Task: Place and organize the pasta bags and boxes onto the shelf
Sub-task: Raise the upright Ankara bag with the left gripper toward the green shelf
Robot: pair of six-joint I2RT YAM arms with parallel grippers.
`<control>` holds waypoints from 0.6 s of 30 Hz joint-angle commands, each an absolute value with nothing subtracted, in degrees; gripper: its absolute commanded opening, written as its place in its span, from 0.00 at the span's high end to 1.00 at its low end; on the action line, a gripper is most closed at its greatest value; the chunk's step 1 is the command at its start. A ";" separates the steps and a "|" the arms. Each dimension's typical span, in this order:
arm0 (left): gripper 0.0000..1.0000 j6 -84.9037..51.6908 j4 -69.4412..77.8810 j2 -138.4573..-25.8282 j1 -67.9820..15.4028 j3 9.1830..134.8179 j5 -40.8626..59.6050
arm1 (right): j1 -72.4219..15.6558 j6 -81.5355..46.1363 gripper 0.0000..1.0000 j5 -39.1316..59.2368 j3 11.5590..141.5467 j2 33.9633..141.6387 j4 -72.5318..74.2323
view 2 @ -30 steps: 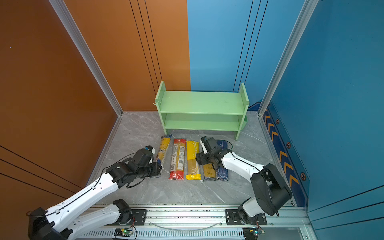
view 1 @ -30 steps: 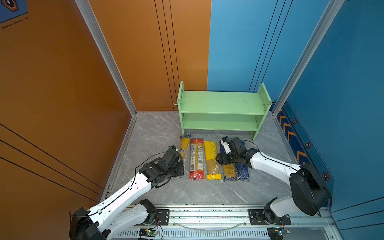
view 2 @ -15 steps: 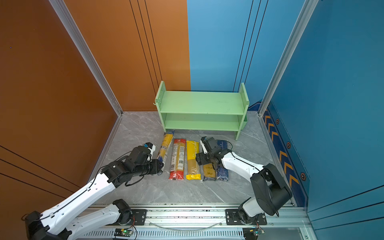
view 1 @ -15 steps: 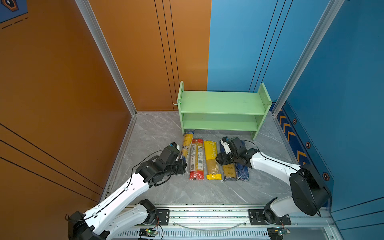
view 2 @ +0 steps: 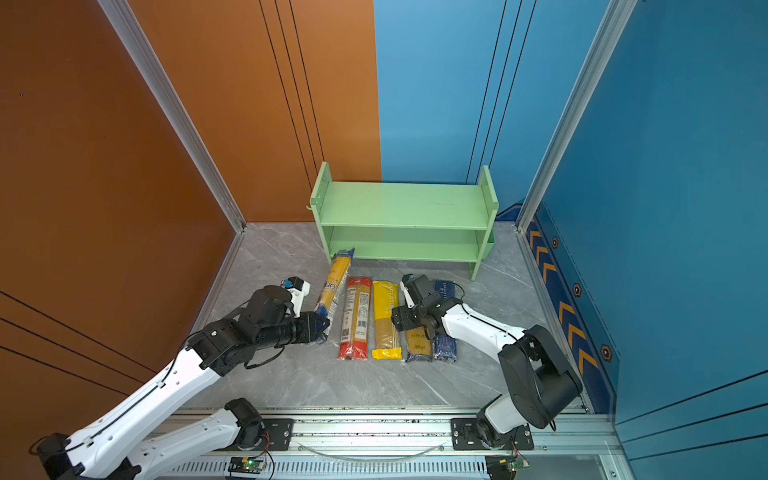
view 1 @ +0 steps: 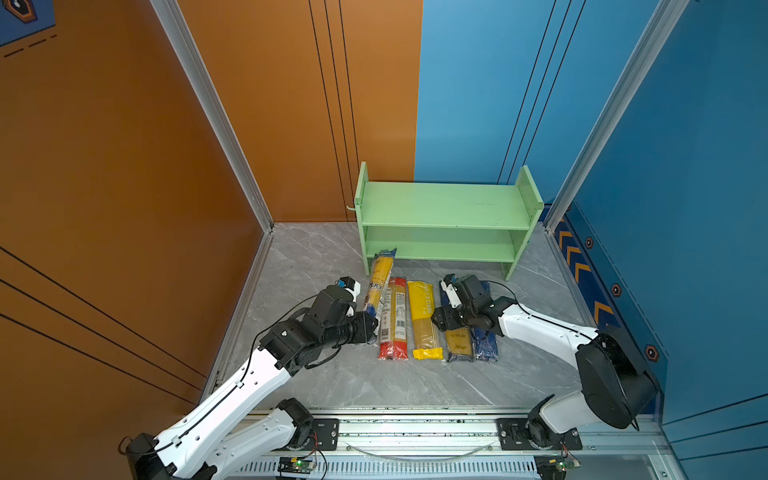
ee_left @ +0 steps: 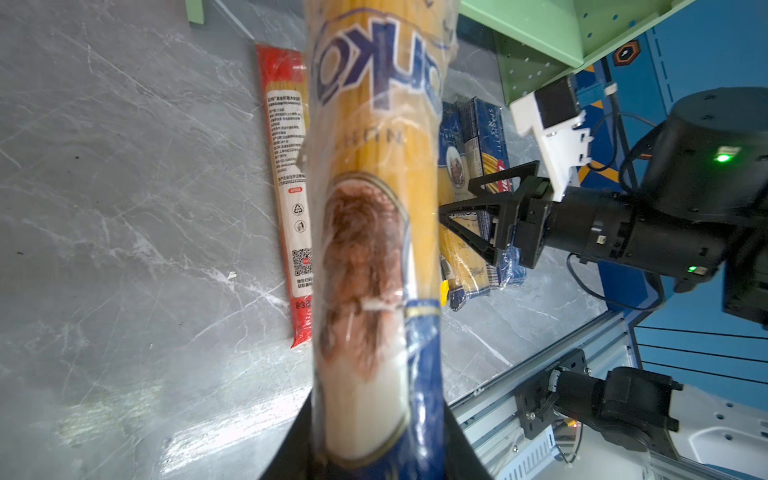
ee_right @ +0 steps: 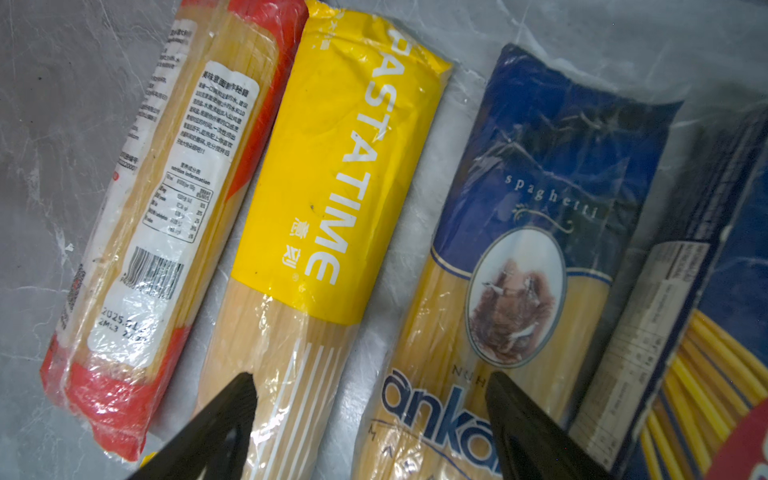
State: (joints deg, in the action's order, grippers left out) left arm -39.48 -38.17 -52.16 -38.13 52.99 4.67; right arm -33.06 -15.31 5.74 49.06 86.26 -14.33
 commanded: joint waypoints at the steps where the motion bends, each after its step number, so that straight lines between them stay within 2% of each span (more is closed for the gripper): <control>1: 1.00 -37.09 -31.32 -50.32 -38.58 57.86 6.15 | -33.40 -14.94 0.15 5.71 49.14 87.01 -13.81; 18: 1.00 -33.42 -27.01 -53.10 -38.66 66.89 8.95 | -33.48 -15.18 0.15 5.73 48.95 87.36 -13.82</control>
State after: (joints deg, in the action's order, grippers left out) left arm -36.80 -36.69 -53.43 -38.33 62.54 8.08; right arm -33.06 -15.31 5.74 49.06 86.65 -14.31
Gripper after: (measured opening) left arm 0.323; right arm 0.847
